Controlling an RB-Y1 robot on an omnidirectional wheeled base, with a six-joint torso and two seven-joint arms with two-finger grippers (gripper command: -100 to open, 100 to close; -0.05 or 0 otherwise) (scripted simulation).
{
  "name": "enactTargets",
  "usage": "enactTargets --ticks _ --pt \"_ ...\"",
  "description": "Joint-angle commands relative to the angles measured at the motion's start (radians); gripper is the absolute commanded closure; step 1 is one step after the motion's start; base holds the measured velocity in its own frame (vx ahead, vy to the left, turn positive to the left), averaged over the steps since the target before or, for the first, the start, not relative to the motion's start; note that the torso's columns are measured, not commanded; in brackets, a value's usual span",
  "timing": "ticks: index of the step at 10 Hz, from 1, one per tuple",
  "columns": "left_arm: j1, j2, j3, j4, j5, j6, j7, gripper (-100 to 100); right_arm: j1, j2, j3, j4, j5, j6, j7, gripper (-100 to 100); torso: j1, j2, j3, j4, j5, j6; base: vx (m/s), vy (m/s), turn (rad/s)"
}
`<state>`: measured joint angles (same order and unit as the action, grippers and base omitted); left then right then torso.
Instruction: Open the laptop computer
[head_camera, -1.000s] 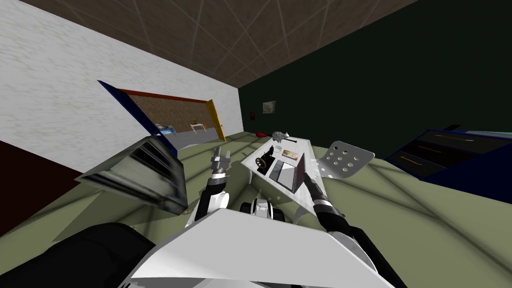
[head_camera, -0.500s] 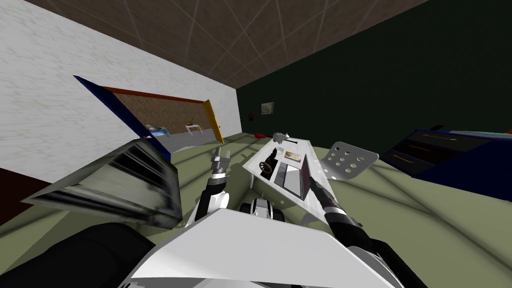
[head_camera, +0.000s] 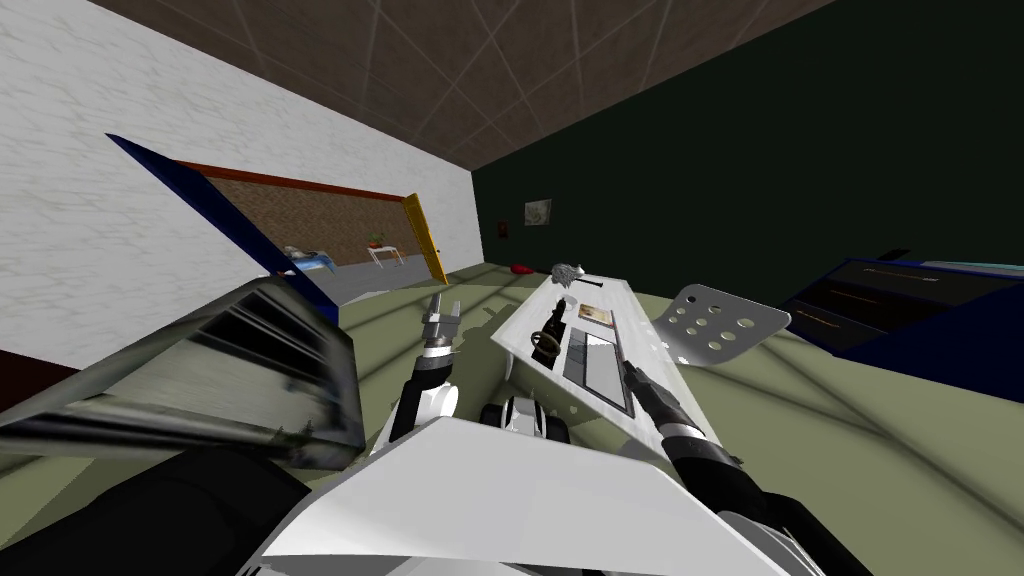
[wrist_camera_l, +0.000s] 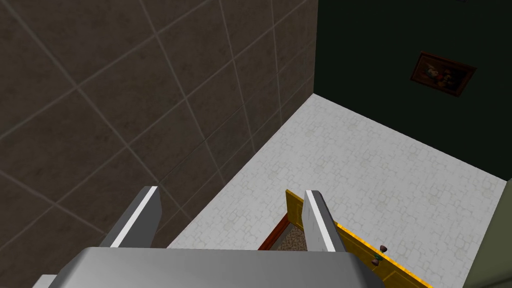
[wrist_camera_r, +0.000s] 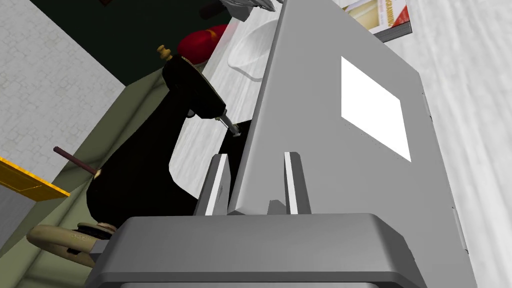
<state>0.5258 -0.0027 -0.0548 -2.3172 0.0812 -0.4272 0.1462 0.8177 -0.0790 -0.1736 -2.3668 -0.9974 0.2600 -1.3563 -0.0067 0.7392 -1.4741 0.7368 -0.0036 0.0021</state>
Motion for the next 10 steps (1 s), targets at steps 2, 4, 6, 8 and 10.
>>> enactTargets --ticks 2,4,6,8,10 --pt "0.0 0.0 0.0 0.0 0.0 0.0 0.0 0 -0.009 -0.02 -0.034 0.045 0.069 0.018 0.067 100 0.001 0.0 -0.001 -0.001 0.0 0.001 0.054 0.135 -0.017" --pt "0.0 0.0 0.0 0.0 0.0 0.0 0.0 0 -0.012 -0.032 -0.048 0.065 0.102 0.023 0.101 100 0.0 -0.003 -0.002 -0.002 -0.001 -0.001 0.05 0.129 -0.016" --pt "0.0 0.0 0.0 0.0 0.0 0.0 0.0 0 -0.015 -0.045 -0.061 0.086 0.134 0.028 0.135 100 0.001 -0.004 -0.003 -0.001 0.001 -0.001 0.053 0.119 -0.015" --pt "0.0 0.0 0.0 0.0 0.0 0.0 0.0 0 -0.012 -0.047 -0.059 0.088 0.139 0.024 0.141 100 0.004 -0.004 -0.003 0.0 0.002 -0.002 0.037 0.088 -0.01" --pt "0.0 0.0 0.0 0.0 0.0 0.0 0.0 0 -0.04 -0.052 -0.063 0.147 0.179 0.008 0.194 100 0.003 -0.001 -0.001 0.001 0.002 -0.002 0.013 0.057 -0.004"
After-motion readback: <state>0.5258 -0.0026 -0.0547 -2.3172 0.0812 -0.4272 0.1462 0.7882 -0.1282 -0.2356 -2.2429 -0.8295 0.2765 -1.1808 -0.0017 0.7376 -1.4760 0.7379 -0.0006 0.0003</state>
